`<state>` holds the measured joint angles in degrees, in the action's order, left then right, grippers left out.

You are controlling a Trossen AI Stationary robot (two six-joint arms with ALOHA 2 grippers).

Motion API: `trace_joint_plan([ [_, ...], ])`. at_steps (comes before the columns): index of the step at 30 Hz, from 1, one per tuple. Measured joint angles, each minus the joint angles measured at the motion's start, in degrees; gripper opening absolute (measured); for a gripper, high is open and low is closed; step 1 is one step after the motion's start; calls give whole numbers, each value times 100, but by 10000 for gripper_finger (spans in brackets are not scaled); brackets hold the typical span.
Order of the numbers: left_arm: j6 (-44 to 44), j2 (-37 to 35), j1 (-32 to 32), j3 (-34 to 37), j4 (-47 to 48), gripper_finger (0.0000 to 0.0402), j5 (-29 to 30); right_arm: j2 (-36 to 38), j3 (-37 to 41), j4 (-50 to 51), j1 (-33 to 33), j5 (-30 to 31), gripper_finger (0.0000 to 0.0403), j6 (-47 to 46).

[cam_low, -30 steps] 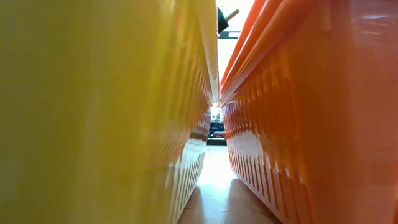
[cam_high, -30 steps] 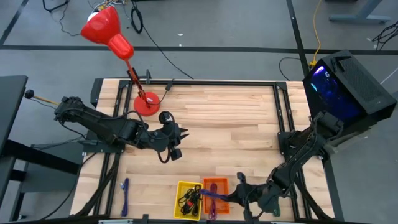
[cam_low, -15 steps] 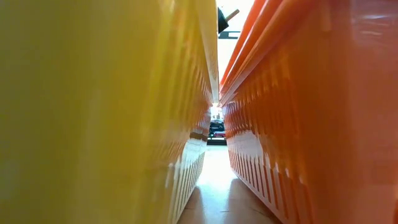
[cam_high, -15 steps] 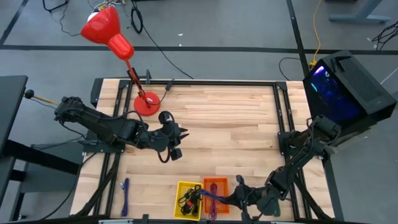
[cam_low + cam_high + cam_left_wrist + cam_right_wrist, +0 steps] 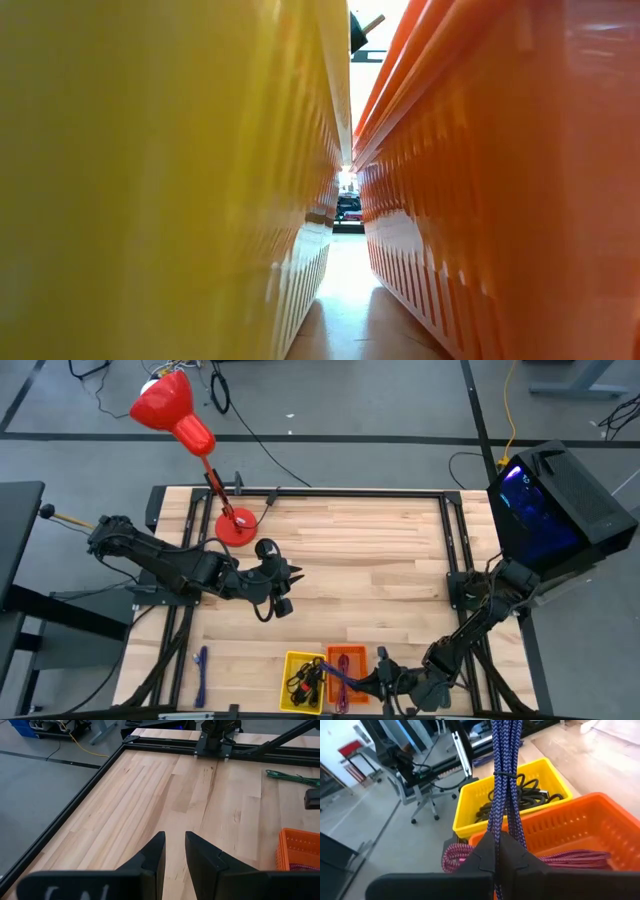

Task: Pick & Place USB Port
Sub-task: Put the black and purple charger cable into the orange bin

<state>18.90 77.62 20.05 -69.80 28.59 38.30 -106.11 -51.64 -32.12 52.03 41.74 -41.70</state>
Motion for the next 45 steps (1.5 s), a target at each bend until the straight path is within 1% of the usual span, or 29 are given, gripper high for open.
trace_joint_plan([
  [3,0,0,0,0,1,78,0,-136,-2,-235,0,59,0,-91],
  [12,2,0,0,0,-2,78,0,-431,-2,-155,69,521,0,-836],
  [26,42,0,0,0,-2,78,0,-437,-2,-150,105,576,0,-1117],
  [30,44,0,1,0,-2,78,-1,-598,-4,-149,107,537,0,-1356],
  [33,44,0,2,0,-2,78,-2,-748,-4,-360,107,480,1,-1346],
  [36,44,0,2,0,-2,78,0,-768,-4,-444,107,478,15,-1169],
  [40,45,0,2,0,0,78,0,-753,-4,-498,107,463,46,-888],
  [45,46,0,2,0,-2,78,-2,-747,-4,-501,101,435,78,-827],
])
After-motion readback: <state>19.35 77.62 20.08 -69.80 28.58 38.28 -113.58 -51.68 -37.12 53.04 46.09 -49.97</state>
